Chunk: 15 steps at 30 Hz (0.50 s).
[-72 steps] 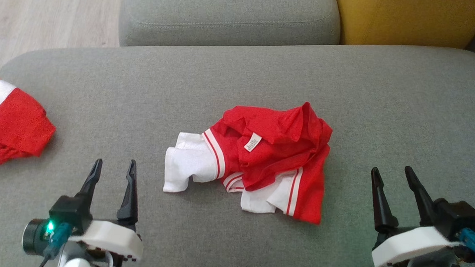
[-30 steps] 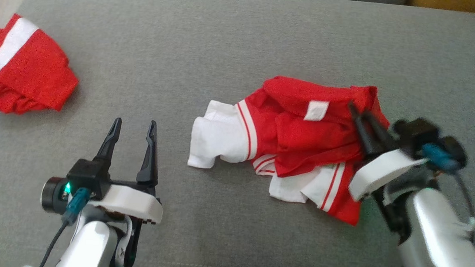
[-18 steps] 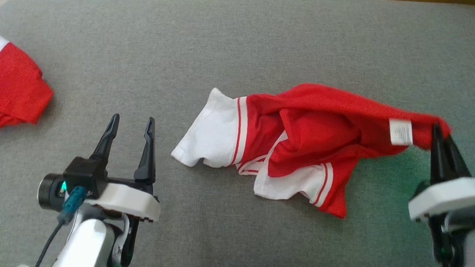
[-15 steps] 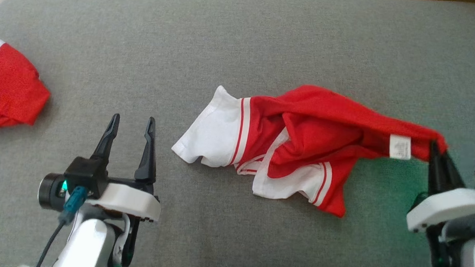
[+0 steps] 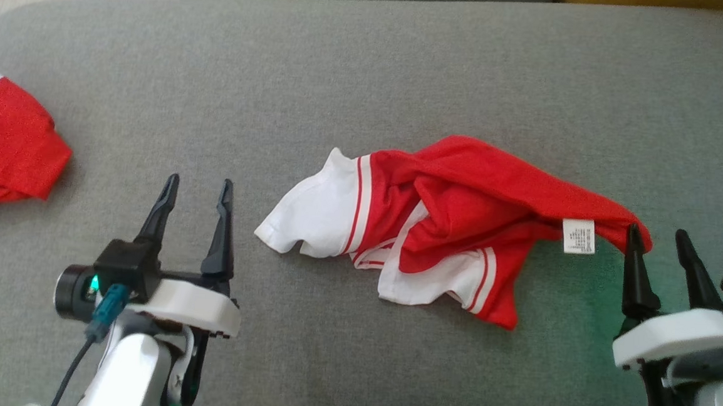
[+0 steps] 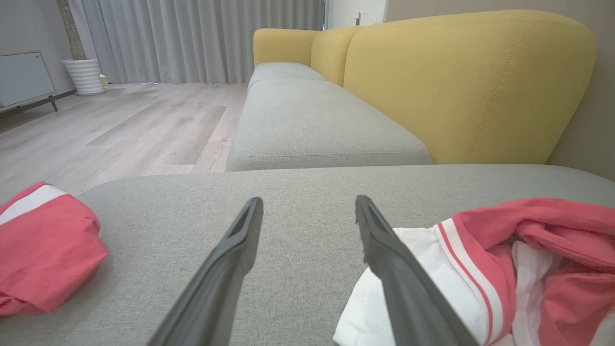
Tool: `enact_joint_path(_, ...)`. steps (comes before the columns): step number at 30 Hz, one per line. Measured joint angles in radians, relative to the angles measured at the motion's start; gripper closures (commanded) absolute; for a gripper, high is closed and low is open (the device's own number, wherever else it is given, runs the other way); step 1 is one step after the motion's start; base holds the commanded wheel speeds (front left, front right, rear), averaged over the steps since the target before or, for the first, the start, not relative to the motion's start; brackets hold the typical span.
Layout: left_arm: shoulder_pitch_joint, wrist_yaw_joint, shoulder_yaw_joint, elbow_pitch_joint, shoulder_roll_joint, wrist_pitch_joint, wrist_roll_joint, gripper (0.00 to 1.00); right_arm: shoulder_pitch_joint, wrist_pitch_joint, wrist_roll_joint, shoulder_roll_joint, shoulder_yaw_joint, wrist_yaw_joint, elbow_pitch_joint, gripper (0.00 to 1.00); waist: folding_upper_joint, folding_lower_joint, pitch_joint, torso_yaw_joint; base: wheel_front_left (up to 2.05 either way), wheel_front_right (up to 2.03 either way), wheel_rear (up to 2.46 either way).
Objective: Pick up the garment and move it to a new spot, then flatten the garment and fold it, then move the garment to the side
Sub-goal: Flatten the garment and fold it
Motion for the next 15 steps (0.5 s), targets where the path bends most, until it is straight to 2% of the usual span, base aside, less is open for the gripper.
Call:
enact_joint_path(8, 0.032, 0.0, 0.018, 0.0, 0.0, 0.0, 0.0, 0.0, 0.065, -0.017, -0.022, 0.001, 0.035, 0.0, -0.174, 0.0, 0.0, 0.0, -0.044, -0.013, 0.0, 0.0, 0.0)
enact_joint_path(15, 0.07, 0.009, 0.018, 0.0, 0.003, 0.0, 0.0, 0.0, 0.083, -0.004, -0.059, 0.001, 0.104, 0.0, -0.245, 0.0, 0.0, 0.0, -0.083, -0.016, 0.0, 0.0, 0.0)
